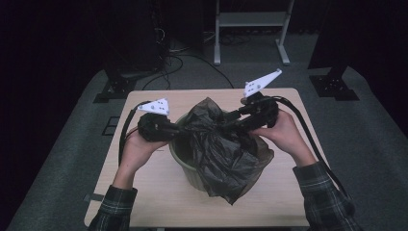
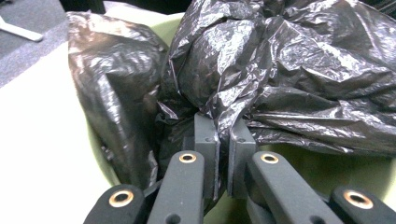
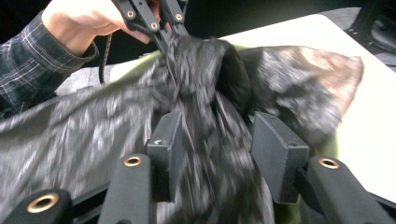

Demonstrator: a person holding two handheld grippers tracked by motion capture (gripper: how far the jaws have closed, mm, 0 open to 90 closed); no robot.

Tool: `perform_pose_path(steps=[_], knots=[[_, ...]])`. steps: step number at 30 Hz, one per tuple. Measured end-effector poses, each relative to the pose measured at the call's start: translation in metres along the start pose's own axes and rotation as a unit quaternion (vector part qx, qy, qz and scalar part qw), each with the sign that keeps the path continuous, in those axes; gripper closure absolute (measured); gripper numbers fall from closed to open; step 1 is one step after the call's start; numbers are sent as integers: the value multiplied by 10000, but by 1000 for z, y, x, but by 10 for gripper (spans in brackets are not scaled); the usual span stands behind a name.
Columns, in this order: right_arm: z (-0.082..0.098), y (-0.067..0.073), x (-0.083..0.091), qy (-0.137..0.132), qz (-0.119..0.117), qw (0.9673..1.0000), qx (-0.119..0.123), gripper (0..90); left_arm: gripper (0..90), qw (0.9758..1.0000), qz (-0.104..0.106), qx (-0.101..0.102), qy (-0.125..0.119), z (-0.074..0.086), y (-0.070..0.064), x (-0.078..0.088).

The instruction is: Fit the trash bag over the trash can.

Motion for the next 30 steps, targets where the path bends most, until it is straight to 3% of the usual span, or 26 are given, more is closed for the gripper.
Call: perform_pose_path(steps=[8, 17, 24, 30], knots=[[28, -3, 32, -67, 208, 9996, -197, 496, 859, 9999, -121, 95, 51, 3, 6, 0], [79, -2, 68, -171, 466, 9976, -481, 477, 869, 9995, -206, 201, 150, 4, 9, -3], [107, -1, 74, -164, 506, 9964, -653, 471, 871, 9993, -210, 259, 165, 5, 11, -4], [122, 10, 66, -234, 375, 9967, -678, 443, 871, 9990, -251, 276, 265, 6, 12, -6]])
Point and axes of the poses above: each handheld gripper's, and its own axes: x roughly backward along the jaws, z roughly out of its underside, y roughly to its left, the point moved 6 cm from there along -x, roughly forward along the jaws, and after that the axes turned 2 degrees about z, right-handed, at the moved point
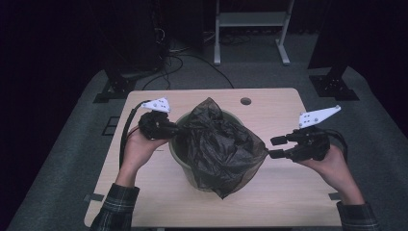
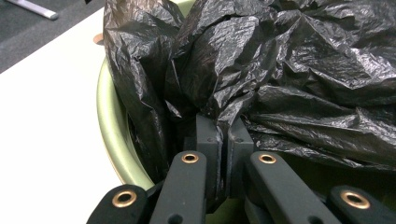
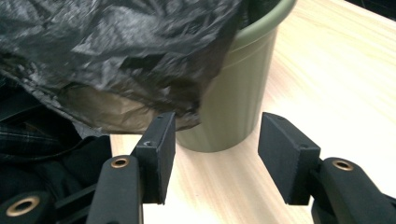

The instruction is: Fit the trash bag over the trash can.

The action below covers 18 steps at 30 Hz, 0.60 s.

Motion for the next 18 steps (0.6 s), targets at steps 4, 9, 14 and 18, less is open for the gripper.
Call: perform_pose_path(steps=[4, 9, 14, 18], knots=[[-2, 9, -3, -118, -150, 9998, 44, 455, 871, 10000, 26, 11, 61, 1, 0, -2], [-13, 18, -6, -189, -384, 9989, 176, 744, 869, 9998, 72, -12, 160, 3, -3, -5], [-23, 20, -8, -205, -455, 9985, 214, 854, 807, 9995, 143, -75, 280, 4, -8, -5], [-35, 20, -9, -230, -436, 9984, 277, 884, 642, 9995, 122, -72, 276, 5, -11, -2]])
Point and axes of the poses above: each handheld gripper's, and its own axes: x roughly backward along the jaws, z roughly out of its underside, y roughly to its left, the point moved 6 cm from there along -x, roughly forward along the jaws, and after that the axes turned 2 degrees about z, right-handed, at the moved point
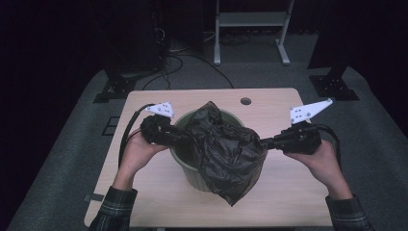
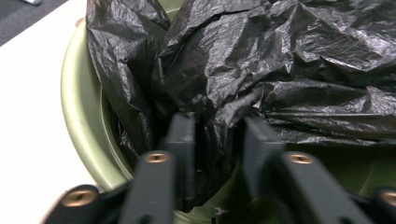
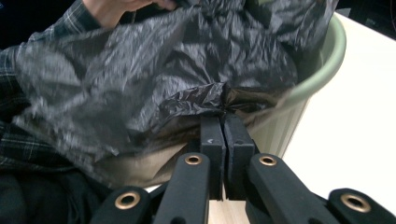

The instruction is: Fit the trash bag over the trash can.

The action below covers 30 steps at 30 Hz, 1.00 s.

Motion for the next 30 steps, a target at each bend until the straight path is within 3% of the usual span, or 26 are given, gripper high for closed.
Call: perform_pose_path(steps=[1, 2, 4, 7, 14, 19, 24, 30], knots=[[-7, -1, -1, -36, 9, 10000, 18, 890, 544, 10000, -35, -7, -32, 0, 0, 2], [-7, -1, -1, -36, 9, 10000, 18, 890, 544, 10000, -63, -15, -69, -1, 0, 3], [-15, -2, -2, -75, 36, 10000, 51, 893, 412, 9998, -119, -30, -142, -1, 1, 7], [-26, -5, -5, -125, 59, 9999, 89, 895, 298, 9994, -197, -90, -272, -2, 0, 14], [-58, -17, -21, -140, 166, 9997, 87, 897, 261, 9980, -256, -188, -551, -8, -4, 27], [-80, -38, -40, -42, 347, 9994, -43, 897, 227, 9964, -328, -314, -712, -13, -9, 35], [-84, -51, -52, 53, 455, 9988, -163, 899, 223, 9944, -290, -463, -905, -17, -18, 42], [-87, -68, -62, 98, 545, 9979, -332, 899, 206, 9925, -118, -690, -1003, -22, -37, 39]])
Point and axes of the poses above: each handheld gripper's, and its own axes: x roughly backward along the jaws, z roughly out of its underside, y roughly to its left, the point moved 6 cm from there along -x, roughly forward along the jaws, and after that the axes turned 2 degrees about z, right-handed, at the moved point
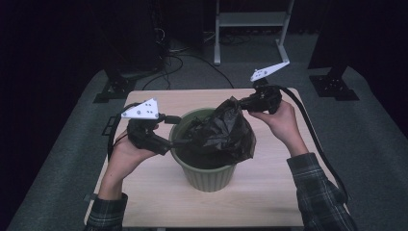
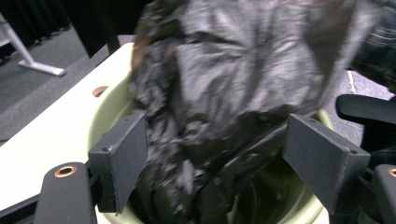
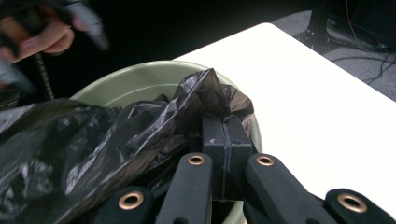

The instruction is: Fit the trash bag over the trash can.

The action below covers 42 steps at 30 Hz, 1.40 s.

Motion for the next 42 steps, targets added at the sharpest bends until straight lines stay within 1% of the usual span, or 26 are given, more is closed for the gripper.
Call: perform_pose_path(steps=[3, 4, 8, 11, 13, 14, 17, 18, 19, 20, 21, 22, 23, 24, 25, 27, 28, 31, 34, 35, 36, 37, 39, 40, 41, 42], knots=[[-3, -7, -3, -13, 25, 10000, -90, 899, 198, 9999, 96, -73, -21, -2, -8, -6], [-4, -12, -5, -32, 46, 9999, -155, 899, 197, 9999, 133, -86, -25, -2, -11, -8], [-5, -15, -8, -10, 49, 9998, -189, 899, 197, 9995, 274, -162, 2, -1, -19, -20], [-5, -15, -9, 12, 58, 9998, -179, 898, 204, 9993, 332, -165, 59, 0, -22, -29], [-5, -14, -10, 10, 61, 9998, -170, 899, 234, 9987, 488, -145, 102, 2, -24, -35], [-5, -14, -10, 10, 56, 9998, -169, 898, 271, 9980, 602, -144, 139, 3, -26, -38], [-5, -13, -9, 20, 54, 9999, -161, 898, 450, 9967, 714, -222, 305, 5, -29, -46], [-5, -13, -9, 18, 50, 9999, -154, 898, 566, 9959, 796, -242, 358, 5, -29, -48], [-5, -12, -8, 8, 56, 9999, -132, 898, 753, 9953, 860, -216, 396, 5, -29, -50], [-5, -12, -8, 8, 56, 9999, -132, 898, 753, 9951, 864, -218, 438, 5, -28, -51], [-4, -11, -7, 25, 89, 9999, -95, 892, 877, 9964, 765, -76, 368, 5, -22, -50], [-4, -11, -5, 30, 97, 9999, -86, 871, 895, 9964, 765, -76, 368, 5, -22, -50], [-4, -11, -5, 30, 97, 9999, -86, 871, 895, 9972, 676, 1, 323, 5, -17, -49], [-2, -11, -1, -17, 150, 9999, -78, 830, 898, 9979, 584, 38, 293, 5, -11, -46], [-2, -11, -1, -17, 150, 9999, -78, 830, 898, 9984, 494, 102, 244, 6, -5, -44], [0, -11, 4, -38, 231, 9997, -74, 772, 898, 9990, 376, 226, 117, 7, 6, -37], [2, -12, 8, -53, 264, 9996, -68, 760, 898, 9991, 309, 296, 68, 9, 10, -33], [7, -12, 18, -130, 304, 9994, -83, 740, 898, 9990, 166, 405, -57, 12, 21, -25], [13, -6, 29, -173, 302, 9994, -30, 736, 898, 9982, -3, 577, -169, 15, 33, -17], [17, 0, 36, -210, 273, 9994, 22, 729, 898, 9979, -63, 616, -200, 15, 36, -15], [17, 0, 36, -210, 273, 9994, 22, 729, 898, 9974, -123, 669, -245, 16, 39, -13], [18, 4, 38, -217, 261, 9994, 57, 729, 898, 9971, -164, 701, -262, 16, 42, -12], [21, 16, 44, -248, 210, 9993, 193, 720, 898, 9966, -269, 747, -234, 18, 52, -10], [21, 16, 44, -248, 210, 9993, 193, 720, 898, 9966, -269, 747, -234, 18, 52, -10], [21, 21, 45, -276, 167, 9992, 243, 720, 898, 9964, -300, 757, -243, 18, 54, -10], [21, 21, 45, -276, 167, 9992, 243, 720, 898, 9959, -352, 791, -250, 18, 57, -9]])
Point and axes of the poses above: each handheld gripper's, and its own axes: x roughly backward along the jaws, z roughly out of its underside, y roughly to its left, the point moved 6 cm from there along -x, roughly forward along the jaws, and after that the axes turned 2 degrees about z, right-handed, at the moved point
